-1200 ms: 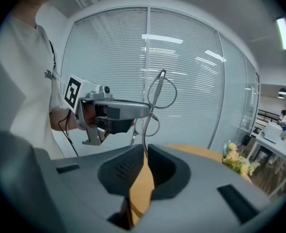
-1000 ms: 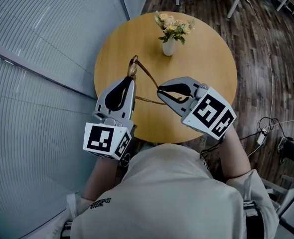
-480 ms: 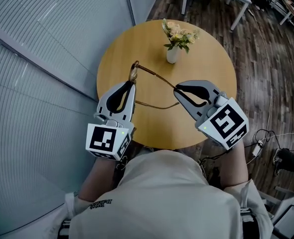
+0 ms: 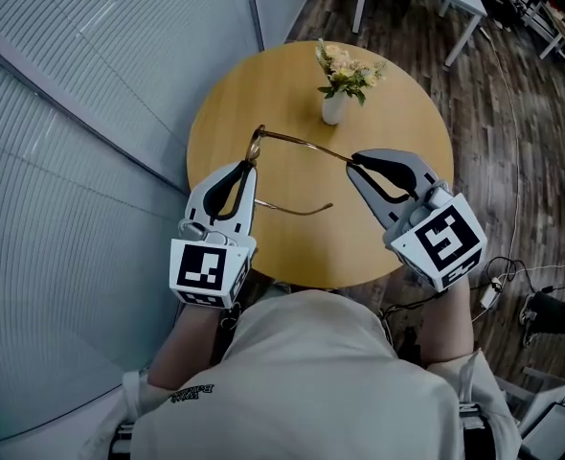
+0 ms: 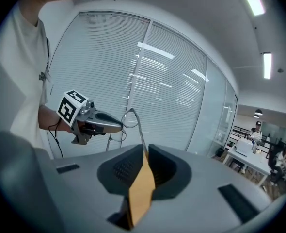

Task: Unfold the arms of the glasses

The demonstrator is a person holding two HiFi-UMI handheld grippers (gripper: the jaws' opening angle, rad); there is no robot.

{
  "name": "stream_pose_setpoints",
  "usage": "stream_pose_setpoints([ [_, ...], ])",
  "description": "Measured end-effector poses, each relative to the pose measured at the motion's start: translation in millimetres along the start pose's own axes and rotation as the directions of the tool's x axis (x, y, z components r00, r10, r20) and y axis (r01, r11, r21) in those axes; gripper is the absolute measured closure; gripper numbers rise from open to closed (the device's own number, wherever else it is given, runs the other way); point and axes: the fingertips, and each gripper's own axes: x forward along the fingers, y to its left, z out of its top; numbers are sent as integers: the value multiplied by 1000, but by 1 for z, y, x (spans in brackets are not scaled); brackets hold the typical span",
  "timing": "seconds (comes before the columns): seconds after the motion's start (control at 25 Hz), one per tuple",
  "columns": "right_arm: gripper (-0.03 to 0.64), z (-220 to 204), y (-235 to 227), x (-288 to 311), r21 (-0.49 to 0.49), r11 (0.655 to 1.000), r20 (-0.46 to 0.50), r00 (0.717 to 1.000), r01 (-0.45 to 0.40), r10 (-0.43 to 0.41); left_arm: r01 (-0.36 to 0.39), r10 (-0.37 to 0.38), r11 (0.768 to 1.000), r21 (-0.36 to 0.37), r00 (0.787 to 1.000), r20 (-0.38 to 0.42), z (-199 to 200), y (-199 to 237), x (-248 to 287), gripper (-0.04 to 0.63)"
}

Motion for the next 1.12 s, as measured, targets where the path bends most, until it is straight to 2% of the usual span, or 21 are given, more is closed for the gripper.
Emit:
stream_pose_setpoints([
  [0.24,571,-7,7,-3,58,998,5,1000,0,-1,-15,15,1000,-6,1000,1,3,0,-5,554],
  [0.4,571,-10,8,-6,88,996,0,1000,4,-4,-37,37,999,31,999,23,13,3,-6,554],
  [0.52,571,-2,5,-13,93,996,31,999,11,-14,-54,52,998,36,998,44,23,8,-4,554],
  [0.8,571,25,-18,-33,142,981,125,981,132,-150,-83,79,996,40,992,96,48,20,-7,554],
  [1.0,572,47,-38,-55,184,959,201,946,218,-253,-85,77,996,36,982,173,75,25,-13,554],
  [1.12,572,56,-45,-67,218,943,245,921,251,-302,-88,73,994,60,973,218,92,25,-20,554],
])
